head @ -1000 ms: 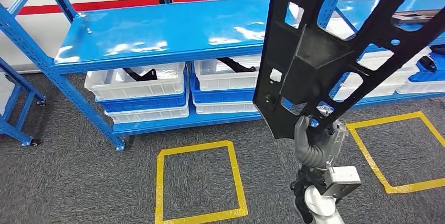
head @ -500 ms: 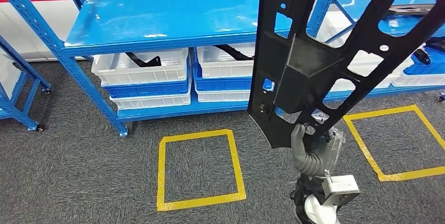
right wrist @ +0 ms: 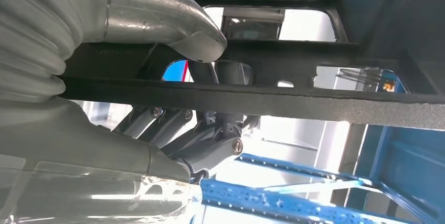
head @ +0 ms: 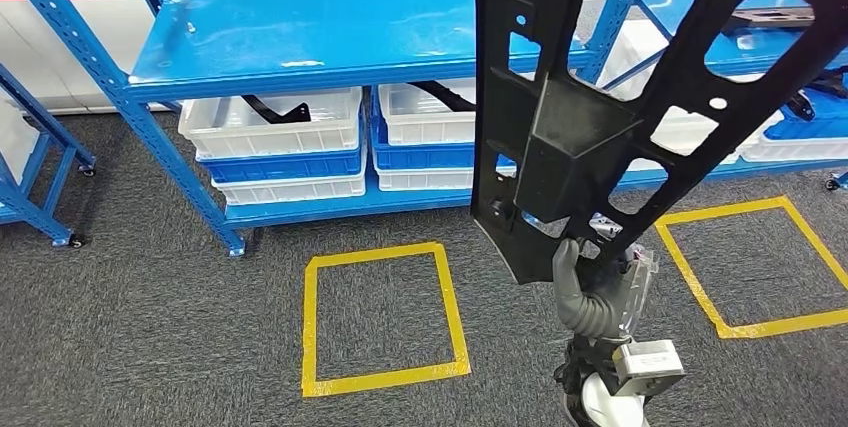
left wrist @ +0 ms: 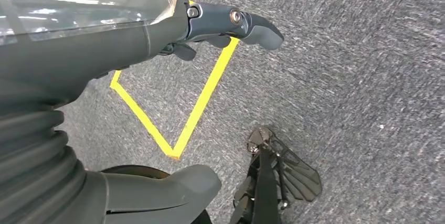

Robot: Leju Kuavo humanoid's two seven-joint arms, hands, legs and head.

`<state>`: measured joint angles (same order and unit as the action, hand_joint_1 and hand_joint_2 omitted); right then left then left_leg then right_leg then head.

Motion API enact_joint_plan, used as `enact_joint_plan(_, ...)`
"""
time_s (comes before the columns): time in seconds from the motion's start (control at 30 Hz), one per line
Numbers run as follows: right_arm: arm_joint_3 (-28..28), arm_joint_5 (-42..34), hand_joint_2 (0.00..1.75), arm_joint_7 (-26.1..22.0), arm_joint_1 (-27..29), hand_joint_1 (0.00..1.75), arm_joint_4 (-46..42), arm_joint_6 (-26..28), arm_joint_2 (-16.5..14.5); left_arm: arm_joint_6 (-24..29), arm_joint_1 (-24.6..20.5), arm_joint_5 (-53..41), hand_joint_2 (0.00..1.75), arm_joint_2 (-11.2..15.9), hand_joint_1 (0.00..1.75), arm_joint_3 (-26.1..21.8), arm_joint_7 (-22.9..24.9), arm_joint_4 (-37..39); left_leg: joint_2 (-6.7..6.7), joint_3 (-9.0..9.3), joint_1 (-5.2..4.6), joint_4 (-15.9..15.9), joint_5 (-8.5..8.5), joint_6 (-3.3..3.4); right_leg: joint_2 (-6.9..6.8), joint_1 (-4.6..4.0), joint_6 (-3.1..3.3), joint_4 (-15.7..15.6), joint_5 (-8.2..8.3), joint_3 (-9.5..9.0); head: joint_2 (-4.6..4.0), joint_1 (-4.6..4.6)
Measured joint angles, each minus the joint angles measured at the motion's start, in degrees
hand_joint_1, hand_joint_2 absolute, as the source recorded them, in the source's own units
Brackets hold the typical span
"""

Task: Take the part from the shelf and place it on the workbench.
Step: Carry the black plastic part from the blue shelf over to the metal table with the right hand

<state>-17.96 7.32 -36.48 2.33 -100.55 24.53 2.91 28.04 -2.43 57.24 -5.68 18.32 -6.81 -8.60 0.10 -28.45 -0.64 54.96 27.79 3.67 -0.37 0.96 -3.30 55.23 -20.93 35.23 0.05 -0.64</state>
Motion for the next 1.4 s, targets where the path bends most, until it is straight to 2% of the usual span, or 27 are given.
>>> enact_joint_plan(0.07, 0.1, 0.1, 1.75, 0.0, 0.1, 1.75, -0.2, 0.0, 0.0, 0.0, -0.1, 0.0, 1.75, 0.0, 0.00, 0.0, 0.1, 0.0, -0.14, 0.16, 0.58, -0.8, -0.88, 0.25, 0.13, -0.20, 0.45, 4.1, -2.80, 1.83, 0.01, 0.15)
enact_joint_plan(0.13, 0.1, 0.1, 1.75, 0.0, 0.4, 1.75, -0.3, 0.0, 0.1, 0.0, -0.2, 0.0, 1.75, 0.1, 0.00, 0.0, 0.1, 0.0, -0.56, -0.37, 0.70, -0.8, -1.23, 0.23, 0.25, -0.04, 1.00, 12.5, -6.79, 4.87, 0.01, 0.25)
enact_joint_plan(0.17, 0.2, 0.1, 1.75, 0.0, 0.5, 1.75, -0.3, 0.0, 0.1, -0.1, -0.1, 0.0, 1.75, 0.1, 0.00, 0.0, 0.1, 0.0, -0.89, -0.60, 0.77, -0.8, -1.33, 0.08, 0.25, 0.10, 0.97, 15.7, -8.05, 5.91, 0.01, 0.24)
enact_joint_plan(0.2, 0.2, 0.1, 1.75, 0.0, 0.7, 1.75, -0.3, 0.1, 0.1, -0.3, -0.1, -0.1, 1.75, 0.2, 0.00, 0.0, 0.1, 0.0, -1.29, -0.81, 0.89, -0.7, -1.42, -0.10, 0.25, 0.30, 0.70, 17.0, -8.50, 5.93, 0.01, 0.24)
enact_joint_plan(0.23, 0.3, 0.2, 1.75, 0.0, 0.8, 1.75, -0.3, 0.1, 0.1, -0.5, 0.0, -0.1, 1.75, 0.2, 0.00, 0.0, 0.1, 0.0, -1.76, -0.98, 1.07, -0.5, -1.47, -0.35, 0.27, 0.55, 0.20, 15.6, -8.06, 4.68, 0.01, 0.24)
enact_joint_plan(0.3, 0.4, 0.3, 1.75, 0.0, 1.0, 1.75, -0.5, 0.3, 0.1, -1.2, -0.1, -0.1, 1.75, 0.3, 0.00, 0.0, 0.1, 0.0, -2.86, -1.41, 1.46, 0.2, -1.31, -1.17, 1.42, 1.30, -1.08, 7.8, -6.32, -0.37, 0.02, 0.25)
enact_joint_plan(0.37, 0.5, 0.6, 1.75, 0.0, 1.3, 1.75, -0.8, 0.6, 0.1, -1.8, -0.2, -0.2, 1.75, 0.5, 0.00, 0.0, 0.0, 0.0, -3.94, -2.15, 1.60, 1.1, -1.04, -2.23, 2.84, 1.59, -1.28, 2.2, -5.60, -3.77, 0.02, 0.21)
enact_joint_plan(0.4, 0.5, 0.7, 1.75, 0.0, 1.5, 1.75, -0.9, 0.6, 0.1, -2.0, -0.2, -0.3, 1.75, 0.7, 0.00, 0.0, 0.0, 0.0, -4.36, -2.53, 1.60, 1.3, -1.05, -2.68, 3.14, 1.47, -0.97, 1.6, -5.80, -4.07, 0.01, 0.17)
enact_joint_plan(0.47, 0.5, 1.0, 1.75, 0.0, 1.9, 1.75, -1.1, 0.7, 0.1, -2.2, 0.0, -0.3, 1.75, 0.9, 0.00, 0.0, -0.1, 0.0, -4.99, -2.98, 1.84, 1.4, -1.23, -3.31, 2.27, 1.25, -0.08, 2.1, -5.65, -3.80, 0.01, 0.10)
enact_joint_plan(0.53, 0.6, 1.0, 1.75, 0.0, 2.0, 1.75, -1.3, 0.8, 0.1, -2.3, 0.2, -0.3, 1.75, 1.1, 0.00, 0.0, -0.1, 0.0, -3.73, -3.90, 1.99, 3.2, 0.12, -3.71, 1.33, 1.33, 0.89, 2.1, -5.47, -3.57, 0.01, 0.08)
enact_joint_plan(0.63, 0.7, 1.2, 1.75, 0.0, 2.5, 1.75, -1.7, 1.0, 0.1, -2.2, 0.1, -0.3, 1.75, 1.1, 0.00, 0.0, -0.1, 0.0, -0.83, -8.63, 1.92, 13.5, 6.02, -4.00, -0.41, 0.88, 2.05, 2.1, -5.19, -3.04, 0.01, 0.02)
enact_joint_plan(0.67, 0.7, 1.3, 1.75, 0.0, 2.6, 1.75, -1.7, 1.0, 0.1, -2.2, 0.1, -0.3, 1.75, 1.1, 0.00, 0.0, -0.1, 0.0, -0.56, -10.15, 1.93, 16.9, 7.41, -4.01, -1.05, 0.63, 2.23, 2.1, -5.10, -2.83, 0.02, 0.02)
enact_joint_plan(0.7, 0.7, 1.4, 1.75, 0.0, 2.8, 1.75, -1.7, 1.0, 0.1, -2.2, 0.1, -0.3, 1.75, 1.1, 0.00, 0.0, -0.1, 0.0, -0.41, -10.73, 1.91, 18.4, 7.71, -3.89, -1.73, 0.37, 2.38, 2.2, -5.01, -2.64, 0.02, 0.02)
enact_joint_plan(0.73, 0.7, 1.6, 1.75, 0.0, 2.8, 1.75, -1.7, 0.9, 0.0, -2.1, 0.2, -0.3, 1.75, 1.1, 0.00, 0.0, -0.1, 0.0, -0.26, -10.04, 1.87, 17.6, 6.89, -3.65, -2.37, 0.14, 2.48, 2.2, -4.95, -2.52, 0.01, 0.02)
enact_joint_plan(0.77, 0.7, 1.7, 1.75, 0.0, 2.8, 1.75, -1.7, 0.8, 0.0, -2.0, 0.2, -0.3, 1.75, 1.2, 0.00, 0.0, -0.1, 0.0, 0.15, -8.11, 1.75, 14.5, 5.26, -3.25, -3.00, -0.06, 2.55, 2.2, -4.89, -2.48, 0.01, 0.02)
enact_joint_plan(0.83, 0.7, 2.0, 1.75, 0.0, 2.8, 1.75, -1.7, 0.6, -0.3, -1.6, 0.0, -0.1, 1.75, 1.2, 0.00, 0.0, 0.0, 0.0, 2.71, -3.21, 1.16, 6.4, 2.24, -2.17, -4.18, -0.49, 2.54, 2.2, -4.85, -2.62, 0.01, 0.04)
enact_joint_plan(0.87, 0.7, 2.2, 1.75, 0.0, 2.7, 1.75, -1.7, 0.5, -0.5, -1.3, -0.1, -0.1, 1.75, 1.3, 0.00, 0.0, 0.1, 0.0, 3.79, -1.75, 0.76, 3.6, 1.54, -1.83, -4.77, -0.62, 2.48, 2.3, -4.83, -2.71, 0.02, 0.05)
enact_joint_plan(0.9, 0.7, 2.4, 1.75, 0.0, 2.5, 1.75, -1.7, 0.3, -0.6, -0.8, -0.3, -0.1, 1.75, 1.2, 0.00, 0.0, 0.2, 0.0, 4.47, -1.20, 0.42, 2.3, 1.38, -1.64, -5.34, -0.70, 2.35, 2.3, -4.82, -2.78, 0.02, 0.07)
enact_joint_plan(0.93, 0.6, 2.6, 1.75, 0.0, 2.3, 1.75, -1.6, 0.1, -0.9, -0.3, -0.4, -0.1, 1.75, 1.1, 0.00, 0.0, 0.4, 0.0, 4.28, -1.38, 0.17, 2.0, 1.39, -1.61, -5.95, -0.74, 2.15, 2.3, -4.76, -2.82, 0.02, 0.08)
enact_joint_plan(1.0, 0.3, 3.0, 1.75, 0.0, 1.7, 1.75, -1.6, -0.2, -1.4, 0.7, -0.4, -0.1, 1.75, 0.9, 0.00, 0.0, 0.7, 0.0, 2.87, -1.44, 0.19, 1.4, 0.58, -1.30, -6.69, -0.65, 1.57, 2.3, -4.72, -2.72, 0.02, 0.07)
enact_joint_plan(1.07, 0.1, 3.1, 1.75, 0.0, 1.2, 1.75, -1.6, -0.3, -1.7, 1.4, -0.5, -0.1, 1.75, 0.6, 0.00, 0.0, 0.9, 0.0, 1.50, -1.40, 0.52, 0.8, -0.53, -0.75, -4.31, -0.51, 1.39, 5.2, -6.52, -1.40, 0.02, 0.12)
enact_joint_plan(1.13, 0.0, 3.2, 1.75, 0.0, 1.1, 1.75, -1.4, -0.4, -1.8, 1.6, -0.5, -0.1, 1.75, 0.3, 0.00, 0.0, 1.0, 0.0, -0.01, -1.82, 0.67, 0.6, -1.13, -0.43, -1.00, -0.24, 1.61, 12.6, -10.17, 1.67, 0.02, 0.17)
enact_joint_plan(1.2, -0.1, 3.2, 1.75, 0.0, 1.1, 1.75, -1.1, -0.4, -1.8, 1.6, -0.5, -0.1, 1.75, 0.0, 0.00, 0.0, 1.0, 0.0, -1.71, -2.22, 0.67, 0.8, -1.37, -0.43, -0.09, -0.19, 1.31, 18.2, -12.12, 3.82, 0.02, 0.16)
enact_joint_plan(1.23, -0.2, 3.2, 1.75, 0.0, 1.1, 1.75, -1.0, -0.4, -1.8, 1.6, -0.5, -0.1, 1.75, -0.1, 0.00, 0.0, 1.0, 0.0, -2.56, -2.29, 0.68, 0.9, -1.42, -0.47, 0.07, -0.17, 0.88, 17.8, -11.72, 3.45, 0.02, 0.16)
enact_joint_plan(1.27, -0.2, 3.2, 1.75, 0.0, 1.1, 1.75, -1.0, -0.4, -1.8, 1.6, -0.4, -0.1, 1.75, -0.1, 0.00, 0.0, 1.0, 0.0, -3.38, -2.31, 0.73, 1.0, -1.42, -0.54, 0.26, -0.10, 0.36, 15.4, -10.57, 2.13, 0.02, 0.15)
enact_joint_plan(1.33, -0.2, 3.2, 1.75, 0.0, 0.9, 1.75, -1.0, -0.4, -1.9, 1.6, -0.5, -0.1, 1.75, -0.2, 0.00, 0.0, 1.0, 0.0, -4.95, -2.48, 0.71, 1.6, -1.23, -0.91, 2.04, 0.25, -0.48, 7.2, -7.69, -2.00, 0.02, 0.17)
enact_joint_plan(1.4, -0.2, 3.2, 1.75, 0.0, 0.8, 1.75, -0.9, -0.5, -2.0, 1.6, -0.5, -0.1, 1.75, -0.2, 0.00, 0.0, 1.0, 0.0, -6.20, -3.06, 0.60, 2.1, -1.13, -1.56, 3.50, 0.45, -0.34, 2.5, -6.51, -4.26, 0.02, 0.13)
